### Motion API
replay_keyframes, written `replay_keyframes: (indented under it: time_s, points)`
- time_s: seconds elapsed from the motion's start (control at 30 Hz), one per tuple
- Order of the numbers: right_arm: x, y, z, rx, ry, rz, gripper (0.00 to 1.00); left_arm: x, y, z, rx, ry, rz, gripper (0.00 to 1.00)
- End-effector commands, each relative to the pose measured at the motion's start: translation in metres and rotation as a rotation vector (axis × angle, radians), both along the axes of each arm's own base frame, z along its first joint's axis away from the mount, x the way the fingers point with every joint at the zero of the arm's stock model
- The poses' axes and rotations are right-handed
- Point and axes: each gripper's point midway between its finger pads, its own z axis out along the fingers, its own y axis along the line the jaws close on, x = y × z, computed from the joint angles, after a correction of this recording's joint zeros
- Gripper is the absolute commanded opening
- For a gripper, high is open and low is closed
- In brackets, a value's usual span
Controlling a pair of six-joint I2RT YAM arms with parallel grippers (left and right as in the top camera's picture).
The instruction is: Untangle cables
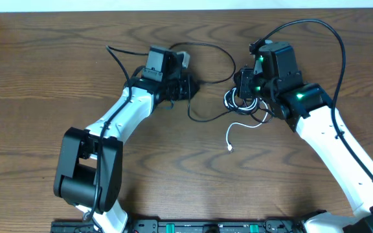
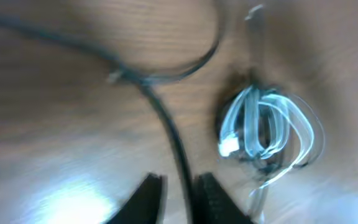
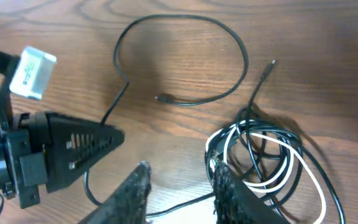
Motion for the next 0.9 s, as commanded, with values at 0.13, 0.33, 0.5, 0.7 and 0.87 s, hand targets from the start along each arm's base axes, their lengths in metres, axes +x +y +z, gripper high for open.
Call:
replay_keyframes:
  time_s: [0.13, 0.33, 0.5, 0.7, 0.87]
  points:
    - [0.003, -0.009, 0.014, 0.001, -0.033, -0.03, 0.38, -0.011, 0.073, 0.02, 0.454, -0.094, -0.011, 0.68]
    - [0.004, -0.014, 0.012, -0.017, -0.033, -0.046, 0.4, -0.018, 0.077, 0.067, 0.468, -0.195, -0.022, 0.82]
    - [0.005, -0.02, 0.011, -0.022, -0.024, -0.06, 0.41, -0.026, 0.048, 0.094, 0.392, -0.315, -0.164, 0.84]
    - [0.013, -0.045, 0.011, -0.012, -0.016, -0.119, 0.42, -0.008, -0.018, 0.09, 0.082, -0.317, -0.212, 0.77]
    - [0.019, -0.071, 0.01, 0.024, 0.004, -0.165, 0.44, 0.007, -0.049, 0.052, -0.049, -0.227, -0.205, 0.76]
